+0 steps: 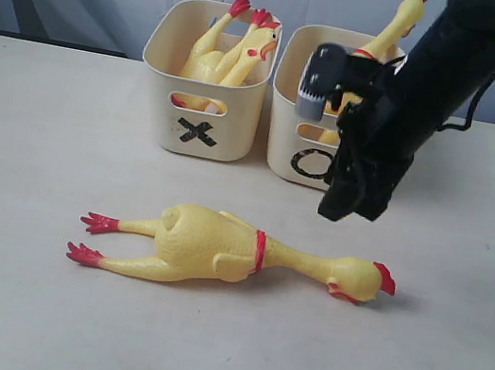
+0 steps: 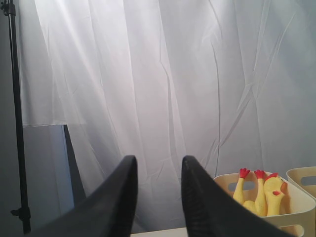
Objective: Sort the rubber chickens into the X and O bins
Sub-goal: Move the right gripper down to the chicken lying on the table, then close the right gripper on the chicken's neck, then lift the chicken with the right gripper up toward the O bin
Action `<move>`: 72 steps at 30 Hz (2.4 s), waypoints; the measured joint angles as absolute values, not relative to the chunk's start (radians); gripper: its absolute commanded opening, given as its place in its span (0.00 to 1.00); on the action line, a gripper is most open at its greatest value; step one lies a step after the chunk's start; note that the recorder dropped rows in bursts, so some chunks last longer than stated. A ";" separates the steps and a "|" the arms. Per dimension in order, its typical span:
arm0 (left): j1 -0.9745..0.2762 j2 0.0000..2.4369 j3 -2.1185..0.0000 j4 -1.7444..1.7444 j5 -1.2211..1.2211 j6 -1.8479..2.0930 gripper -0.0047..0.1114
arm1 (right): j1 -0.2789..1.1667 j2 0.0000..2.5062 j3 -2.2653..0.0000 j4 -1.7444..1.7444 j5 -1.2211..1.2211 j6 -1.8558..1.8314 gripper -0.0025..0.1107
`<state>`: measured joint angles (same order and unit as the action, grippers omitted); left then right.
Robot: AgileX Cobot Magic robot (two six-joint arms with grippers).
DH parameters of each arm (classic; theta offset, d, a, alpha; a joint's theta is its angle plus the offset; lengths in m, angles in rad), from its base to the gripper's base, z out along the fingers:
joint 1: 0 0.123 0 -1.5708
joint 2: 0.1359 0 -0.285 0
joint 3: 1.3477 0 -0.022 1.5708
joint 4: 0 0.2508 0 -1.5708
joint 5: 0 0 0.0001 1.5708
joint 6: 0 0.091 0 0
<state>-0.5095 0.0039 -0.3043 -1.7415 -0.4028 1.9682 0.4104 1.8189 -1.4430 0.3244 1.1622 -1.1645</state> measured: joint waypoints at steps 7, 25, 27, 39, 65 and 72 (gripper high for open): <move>-0.509 0.004 -0.304 -1.742 -0.403 1.968 0.30 | 0.475 1.819 -1.314 0.164 0.988 -1.165 0.43; -0.509 0.004 -0.304 -1.742 -0.403 1.968 0.30 | 0.481 1.977 -1.263 0.206 0.842 -1.165 0.43; -0.509 0.004 -0.304 -1.742 -0.403 1.968 0.30 | 0.481 1.994 -1.263 0.209 0.840 -1.165 0.43; -0.509 0.004 -0.304 -1.742 -0.403 1.968 0.30 | 0.481 2.039 -1.260 0.215 0.836 -1.151 0.27; -0.509 0.004 -0.304 -1.742 -0.403 1.968 0.30 | 0.481 1.677 -1.260 0.323 0.894 -0.936 0.01; -0.509 0.004 -0.304 -1.742 -0.403 1.968 0.30 | 0.481 1.536 -1.260 -0.116 0.735 -0.428 0.01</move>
<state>-0.5095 0.0039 -0.3043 -1.7415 -0.4028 1.9682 0.4811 1.5359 -1.2598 -0.1156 0.7354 -0.4281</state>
